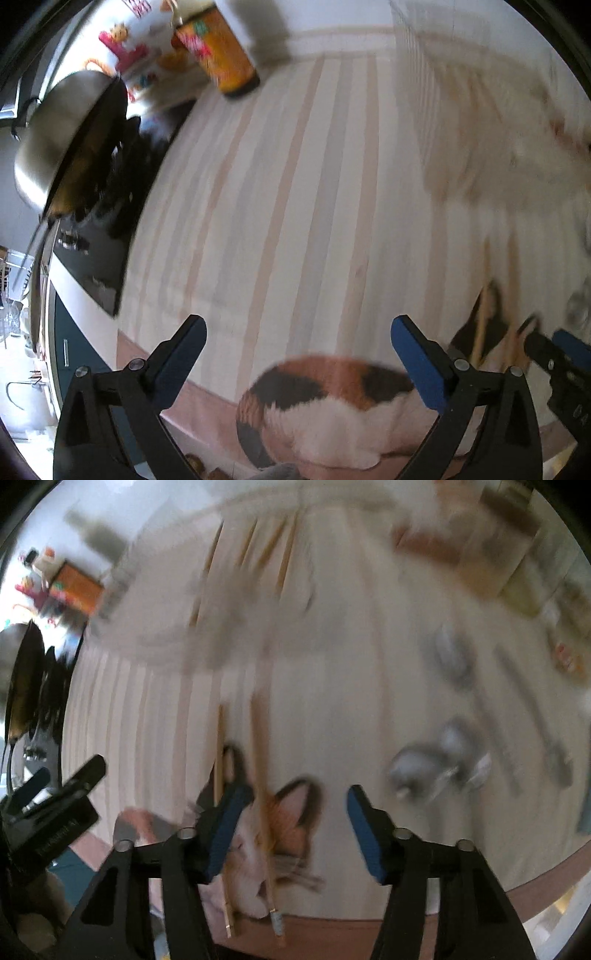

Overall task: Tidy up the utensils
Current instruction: 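Grasp a chopstick with the left tool while the right tool grasps another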

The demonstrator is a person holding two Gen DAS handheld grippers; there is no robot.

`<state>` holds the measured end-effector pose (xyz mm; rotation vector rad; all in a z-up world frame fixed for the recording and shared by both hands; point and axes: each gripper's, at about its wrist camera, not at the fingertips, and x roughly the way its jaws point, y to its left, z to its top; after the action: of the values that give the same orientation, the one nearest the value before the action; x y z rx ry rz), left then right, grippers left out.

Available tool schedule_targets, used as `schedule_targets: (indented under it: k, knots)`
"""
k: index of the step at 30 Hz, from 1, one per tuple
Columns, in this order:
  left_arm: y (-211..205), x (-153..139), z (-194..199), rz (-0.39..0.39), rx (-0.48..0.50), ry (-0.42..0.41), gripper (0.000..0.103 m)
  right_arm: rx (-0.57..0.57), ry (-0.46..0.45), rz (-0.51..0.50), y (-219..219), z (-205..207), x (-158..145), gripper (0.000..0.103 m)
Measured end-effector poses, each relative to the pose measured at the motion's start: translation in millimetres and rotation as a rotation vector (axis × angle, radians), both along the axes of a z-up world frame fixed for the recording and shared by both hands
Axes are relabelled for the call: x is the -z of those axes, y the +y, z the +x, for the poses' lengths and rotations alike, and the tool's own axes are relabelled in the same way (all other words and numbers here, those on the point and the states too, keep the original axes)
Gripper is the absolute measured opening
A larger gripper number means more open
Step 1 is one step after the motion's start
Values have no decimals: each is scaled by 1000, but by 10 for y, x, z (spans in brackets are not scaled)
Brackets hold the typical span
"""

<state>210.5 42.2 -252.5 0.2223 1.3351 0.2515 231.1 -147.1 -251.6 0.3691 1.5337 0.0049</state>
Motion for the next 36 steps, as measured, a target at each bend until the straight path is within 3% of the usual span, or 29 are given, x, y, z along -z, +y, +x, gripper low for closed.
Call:
schedule_targets:
  k: [3,5,6,11,22,25,29,32,36]
  knots:
    - [29,127,-132,-8,-3,38,102,-18,26,15,153,-82,147,44]
    - [12,168,-192,-20,0,55,102,-52,45,3,246,-120,207,30]
    - [-6,176,-209,-41,73,64,102,-73,56,-12,283,-120,227,27]
    - [-212,193,-285,-57,134,70,102,-95,71,-49,211,-178,239,7]
    - [-772,263,-364,-156,280,129,100,-1,122,-104,-519,-531,208,7]
    - [-874,310,-381,-193,303,165,93,22,131,-111,-690,-613,195,7]
    - [-973,399,-419,-219,326,211,72,44,135,-109,-887,-683,188,7]
    - [-975,389,-435,-241,325,209,66,55,133,-102,-1052,-763,165,7]
    - [-944,358,-443,-279,314,207,46,73,135,-94,-1089,-769,172,7]
